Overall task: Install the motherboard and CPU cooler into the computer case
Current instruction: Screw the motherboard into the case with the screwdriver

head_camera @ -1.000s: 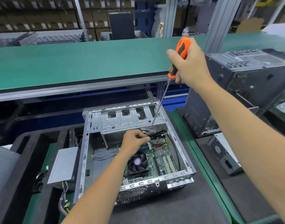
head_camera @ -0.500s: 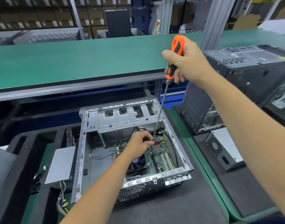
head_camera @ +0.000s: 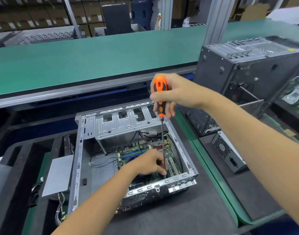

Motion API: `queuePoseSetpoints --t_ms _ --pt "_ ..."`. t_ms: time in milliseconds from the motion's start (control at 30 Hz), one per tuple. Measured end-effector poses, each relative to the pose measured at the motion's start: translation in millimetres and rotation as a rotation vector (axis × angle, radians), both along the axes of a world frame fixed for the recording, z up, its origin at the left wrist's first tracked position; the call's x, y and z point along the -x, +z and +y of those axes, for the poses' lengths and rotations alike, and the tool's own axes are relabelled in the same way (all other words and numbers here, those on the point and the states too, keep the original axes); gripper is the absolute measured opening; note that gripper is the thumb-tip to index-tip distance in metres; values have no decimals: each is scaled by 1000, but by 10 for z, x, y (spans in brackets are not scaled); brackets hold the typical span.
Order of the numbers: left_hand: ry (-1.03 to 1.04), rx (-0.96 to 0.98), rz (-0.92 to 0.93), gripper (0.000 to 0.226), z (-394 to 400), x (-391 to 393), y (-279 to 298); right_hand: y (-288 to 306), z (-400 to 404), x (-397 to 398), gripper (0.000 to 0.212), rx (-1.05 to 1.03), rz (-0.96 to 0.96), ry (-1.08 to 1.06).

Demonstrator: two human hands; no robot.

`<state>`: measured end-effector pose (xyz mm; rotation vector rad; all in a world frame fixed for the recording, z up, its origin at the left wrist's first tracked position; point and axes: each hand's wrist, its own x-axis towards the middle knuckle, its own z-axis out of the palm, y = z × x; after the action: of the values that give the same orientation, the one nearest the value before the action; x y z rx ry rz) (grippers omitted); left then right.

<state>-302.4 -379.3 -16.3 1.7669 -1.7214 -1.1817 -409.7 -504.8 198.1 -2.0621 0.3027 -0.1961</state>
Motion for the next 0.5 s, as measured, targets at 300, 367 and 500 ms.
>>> queuePoseSetpoints --t_ms 300,367,500 --pt "-297 -6 -157 20 -10 208 -13 -160 118 105 20 -72 148 151" --pt "-343 -5 -174 29 -12 230 -28 -185 140 114 22 -76 191 190" --pt "-418 -6 -210 29 -38 240 -104 -225 198 109 25 -71 251 238"
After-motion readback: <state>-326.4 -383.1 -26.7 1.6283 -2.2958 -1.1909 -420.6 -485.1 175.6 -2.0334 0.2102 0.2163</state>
